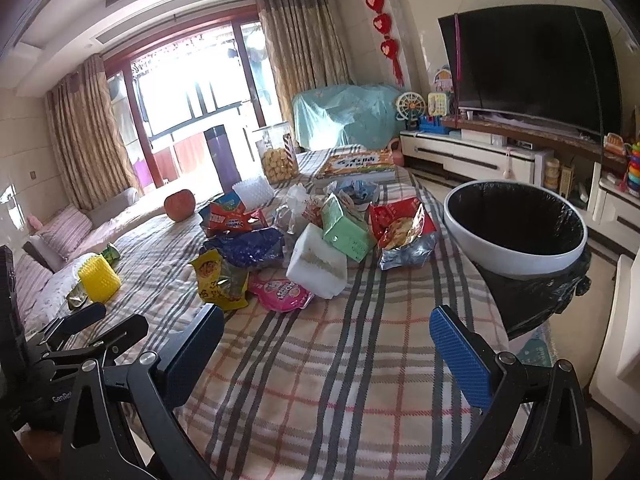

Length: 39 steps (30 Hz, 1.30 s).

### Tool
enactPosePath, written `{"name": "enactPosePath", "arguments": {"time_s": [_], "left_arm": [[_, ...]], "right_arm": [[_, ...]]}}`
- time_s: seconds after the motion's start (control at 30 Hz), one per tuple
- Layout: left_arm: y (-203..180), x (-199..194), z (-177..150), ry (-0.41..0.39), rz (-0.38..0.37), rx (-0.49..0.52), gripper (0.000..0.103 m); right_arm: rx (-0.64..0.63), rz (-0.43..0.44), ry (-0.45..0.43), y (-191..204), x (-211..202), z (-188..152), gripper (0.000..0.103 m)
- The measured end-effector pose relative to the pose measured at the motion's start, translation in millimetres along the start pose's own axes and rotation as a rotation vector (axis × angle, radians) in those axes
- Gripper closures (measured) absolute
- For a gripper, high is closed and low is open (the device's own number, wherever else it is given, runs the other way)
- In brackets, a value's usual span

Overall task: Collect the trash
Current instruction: 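Grasp the yellow snack bag with the left tool while the right tool grasps the white foam block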

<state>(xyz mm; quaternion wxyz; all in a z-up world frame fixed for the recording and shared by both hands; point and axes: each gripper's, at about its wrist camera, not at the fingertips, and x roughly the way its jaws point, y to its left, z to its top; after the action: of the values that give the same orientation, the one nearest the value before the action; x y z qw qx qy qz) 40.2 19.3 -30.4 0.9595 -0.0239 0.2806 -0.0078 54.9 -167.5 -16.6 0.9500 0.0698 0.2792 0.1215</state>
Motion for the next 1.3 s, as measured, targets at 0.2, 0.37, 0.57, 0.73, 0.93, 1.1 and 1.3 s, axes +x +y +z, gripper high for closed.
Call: {"name": "enactPosePath", "arguments": {"time_s": [0.2, 0.37, 0.57, 0.73, 0.93, 1.1, 1.3], "left_arm": [[-1.5, 21.1, 4.5, 0.047, -0.002, 0.006, 0.0], [-1.3, 37.7, 10.8, 0.082, -0.012, 0.003, 0.004], [-3.5, 58.2, 20.7, 0.124, -0.02, 0.022, 0.011], [-6.0, 77.1, 25.2, 0.161, -0.037, 0.022, 0.012], [-13.3, 98.9, 28.3, 0.207, -0.08, 0.025, 0.027], [-15.0, 110.2, 27.2, 0.246, -0.123, 0.02, 0.071], [-14.9, 98.6, 22.6, 0.231, -0.139, 0.027, 0.084]], "right_arm": [[-0.003, 0.002, 0.055, -5.8, 21.3, 3.9, 0.002], [-0.009, 0.035, 0.116, -8.1, 42.8, 8.4, 0.011], [0.009, 0.073, 0.172, -12.7, 68.8, 14.1, 0.02], [0.038, 0.114, 0.222, -19.8, 87.6, 17.1, 0.022], [0.082, 0.165, 0.251, -28.0, 101.9, 22.1, 0.033], [0.105, 0.226, 0.277, -28.1, 110.1, 24.4, 0.055], [0.118, 0.243, 0.27, -25.0, 104.5, 20.9, 0.059]]}}
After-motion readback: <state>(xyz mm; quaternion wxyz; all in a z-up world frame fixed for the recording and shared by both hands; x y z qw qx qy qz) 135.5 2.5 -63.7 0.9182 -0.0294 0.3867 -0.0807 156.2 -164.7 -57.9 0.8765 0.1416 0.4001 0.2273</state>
